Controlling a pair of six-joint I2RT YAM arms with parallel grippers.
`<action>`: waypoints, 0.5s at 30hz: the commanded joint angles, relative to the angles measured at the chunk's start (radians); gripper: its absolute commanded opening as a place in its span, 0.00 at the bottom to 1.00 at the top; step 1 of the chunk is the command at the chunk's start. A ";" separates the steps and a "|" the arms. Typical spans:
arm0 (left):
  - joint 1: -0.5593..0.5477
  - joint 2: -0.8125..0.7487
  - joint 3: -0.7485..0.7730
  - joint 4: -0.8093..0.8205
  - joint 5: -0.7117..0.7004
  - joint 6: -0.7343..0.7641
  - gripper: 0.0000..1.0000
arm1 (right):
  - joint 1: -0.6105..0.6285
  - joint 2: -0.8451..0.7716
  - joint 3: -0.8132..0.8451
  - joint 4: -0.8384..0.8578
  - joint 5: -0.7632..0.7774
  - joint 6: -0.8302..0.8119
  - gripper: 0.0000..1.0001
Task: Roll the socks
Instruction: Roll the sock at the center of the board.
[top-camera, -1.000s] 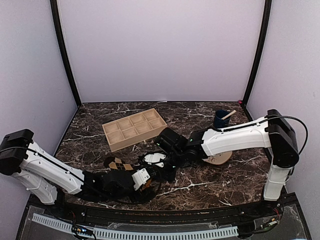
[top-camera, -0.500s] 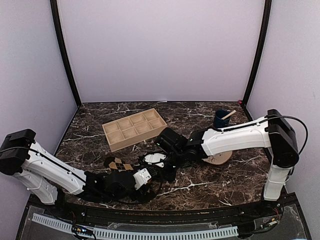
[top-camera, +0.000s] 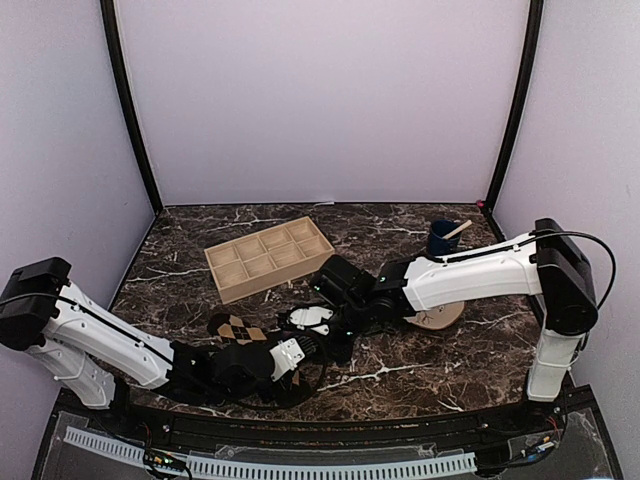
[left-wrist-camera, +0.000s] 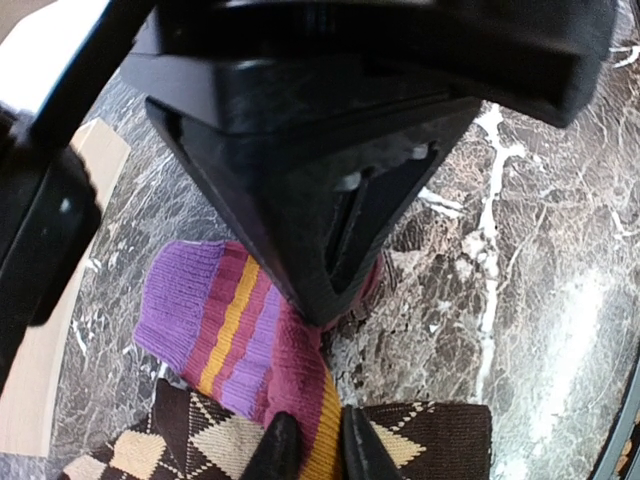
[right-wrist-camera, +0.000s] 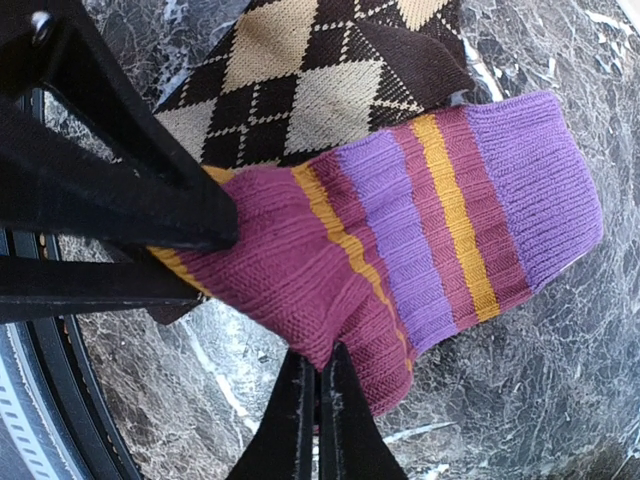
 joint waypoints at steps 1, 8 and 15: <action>-0.004 -0.010 0.027 -0.033 0.020 -0.016 0.14 | -0.009 0.003 0.021 0.000 -0.012 0.005 0.00; -0.005 -0.016 0.020 -0.036 0.043 -0.048 0.00 | -0.009 0.001 0.014 0.000 -0.018 0.009 0.00; 0.013 -0.039 0.002 -0.040 0.099 -0.089 0.00 | -0.008 -0.008 -0.013 0.016 -0.023 0.026 0.20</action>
